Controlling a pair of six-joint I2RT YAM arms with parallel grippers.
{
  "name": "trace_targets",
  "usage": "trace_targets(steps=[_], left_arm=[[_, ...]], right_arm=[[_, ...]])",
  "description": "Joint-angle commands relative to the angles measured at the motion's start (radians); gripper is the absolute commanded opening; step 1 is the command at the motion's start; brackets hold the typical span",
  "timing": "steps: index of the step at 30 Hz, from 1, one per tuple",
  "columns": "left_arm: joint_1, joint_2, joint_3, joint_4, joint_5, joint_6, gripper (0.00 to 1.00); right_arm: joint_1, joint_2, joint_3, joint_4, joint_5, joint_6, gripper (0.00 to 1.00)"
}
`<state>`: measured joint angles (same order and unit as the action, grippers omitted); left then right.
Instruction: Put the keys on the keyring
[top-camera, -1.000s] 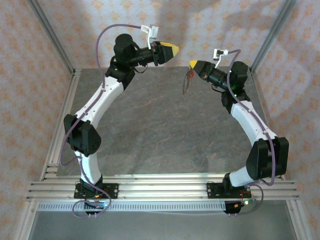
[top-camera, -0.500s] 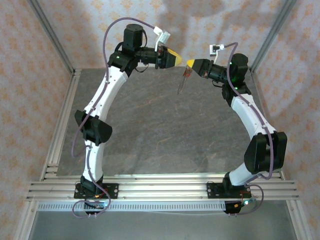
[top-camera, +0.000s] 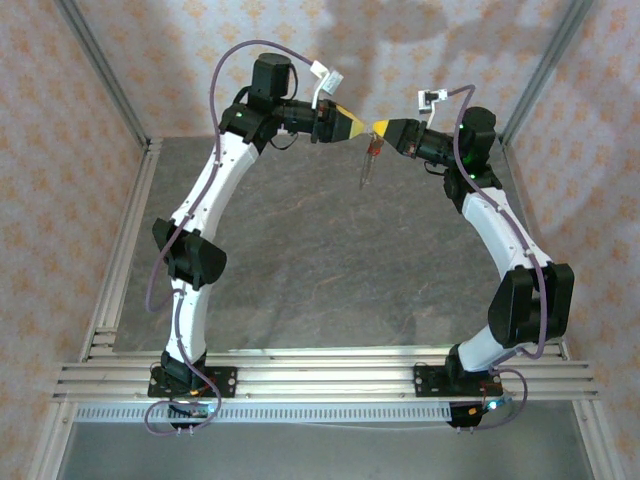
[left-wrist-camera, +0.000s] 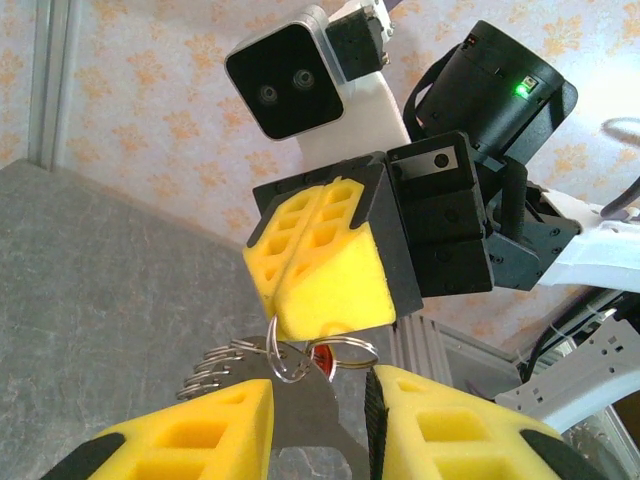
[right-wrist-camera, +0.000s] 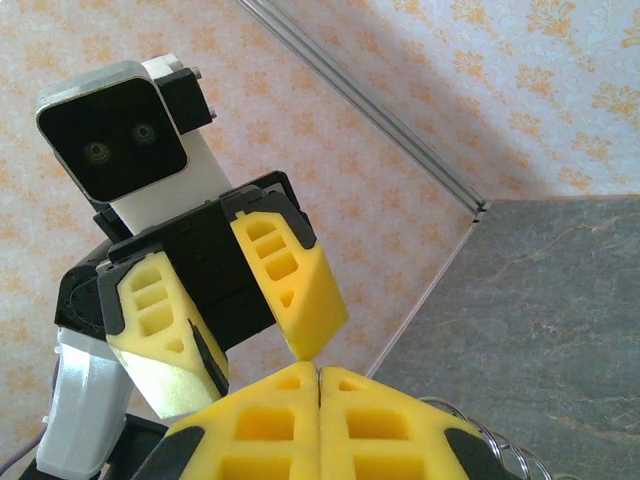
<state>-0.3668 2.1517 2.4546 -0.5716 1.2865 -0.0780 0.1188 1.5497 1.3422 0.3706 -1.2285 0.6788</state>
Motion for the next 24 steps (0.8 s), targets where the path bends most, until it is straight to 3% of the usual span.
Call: trace_targets(steps=[1, 22, 24], left_arm=[[-0.016, 0.026, 0.033, 0.024, 0.019, -0.015, 0.3], [-0.049, 0.062, 0.07, 0.059, 0.002, -0.051, 0.25], [-0.05, 0.062, 0.069, 0.068, -0.003, -0.056, 0.19]], right_arm=[[-0.001, -0.003, 0.028, 0.057, -0.022, 0.002, 0.0], [0.0, -0.017, 0.006, 0.071, -0.014, 0.009, 0.0], [0.0, -0.016, 0.004, 0.071, -0.014, 0.008, 0.0]])
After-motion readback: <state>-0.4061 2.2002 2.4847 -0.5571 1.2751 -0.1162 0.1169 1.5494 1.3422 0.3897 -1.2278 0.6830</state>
